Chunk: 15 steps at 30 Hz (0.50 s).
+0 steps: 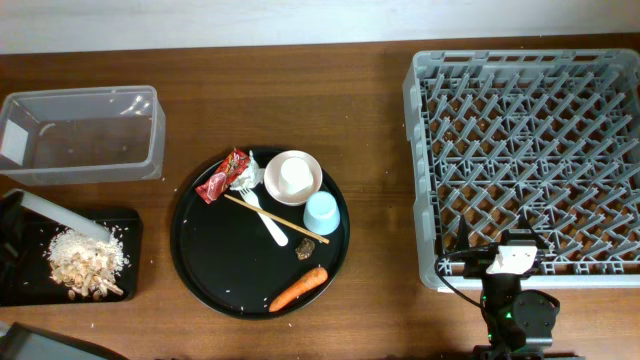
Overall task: Sort waste into correct bins and load items into the dishwasher rack
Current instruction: 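Carry the emptied plate back and set it on the round tray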
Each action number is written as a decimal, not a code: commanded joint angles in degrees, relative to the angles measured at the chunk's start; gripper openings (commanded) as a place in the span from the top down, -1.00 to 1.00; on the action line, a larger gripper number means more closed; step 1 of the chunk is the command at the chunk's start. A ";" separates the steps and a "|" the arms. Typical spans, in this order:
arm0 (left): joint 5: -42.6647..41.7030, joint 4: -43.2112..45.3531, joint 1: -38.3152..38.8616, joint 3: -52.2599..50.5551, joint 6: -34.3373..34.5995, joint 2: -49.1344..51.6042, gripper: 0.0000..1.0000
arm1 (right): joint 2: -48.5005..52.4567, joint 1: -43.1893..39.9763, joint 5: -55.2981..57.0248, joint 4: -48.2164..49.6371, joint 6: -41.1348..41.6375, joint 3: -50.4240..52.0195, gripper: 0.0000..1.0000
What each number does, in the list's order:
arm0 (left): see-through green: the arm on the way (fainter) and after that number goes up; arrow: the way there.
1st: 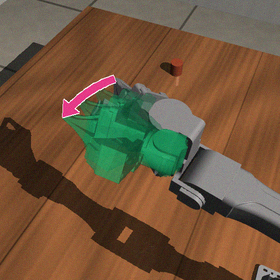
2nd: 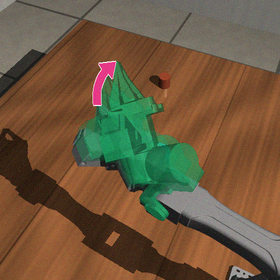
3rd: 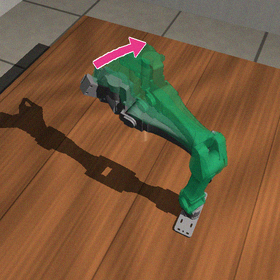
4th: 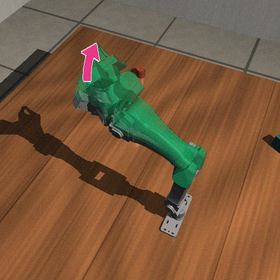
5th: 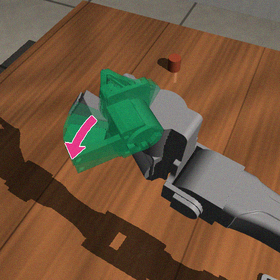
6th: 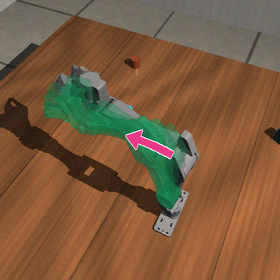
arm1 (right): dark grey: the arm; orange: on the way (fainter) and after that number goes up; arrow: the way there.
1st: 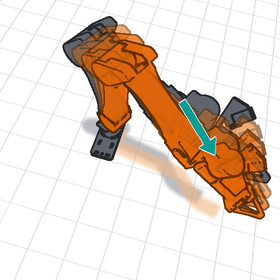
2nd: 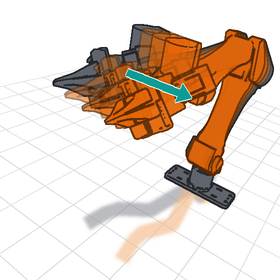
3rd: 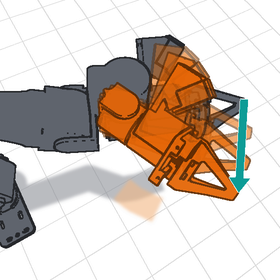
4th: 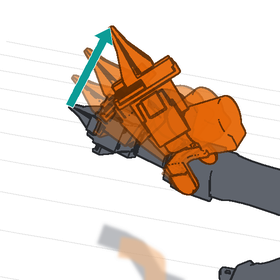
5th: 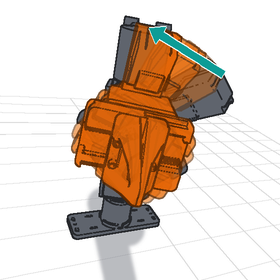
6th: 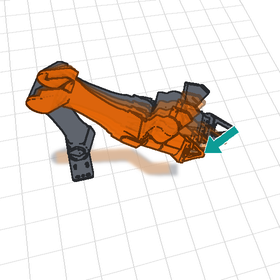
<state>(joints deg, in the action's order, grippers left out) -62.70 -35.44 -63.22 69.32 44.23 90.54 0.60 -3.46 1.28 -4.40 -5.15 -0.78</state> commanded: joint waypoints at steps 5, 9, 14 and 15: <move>-0.11 -1.88 -0.70 0.26 1.11 -0.35 0.99 | -0.39 -0.42 0.52 -0.17 -0.42 0.46 -0.97; -3.96 0.04 1.92 0.61 0.87 -1.88 0.99 | -0.39 -0.42 0.52 -0.17 -0.42 0.46 -0.97; -3.67 -1.22 5.46 1.31 0.48 -6.64 0.99 | -0.39 -0.42 0.52 -0.17 -0.42 0.46 -0.97; -3.52 -2.82 5.86 1.31 -0.37 -8.00 0.99 | -0.39 -0.42 0.52 -0.17 -0.42 0.46 -0.97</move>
<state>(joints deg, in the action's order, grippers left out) -64.75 -36.49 -58.24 69.23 45.04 86.52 0.58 -3.46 1.28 -4.40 -5.19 -0.78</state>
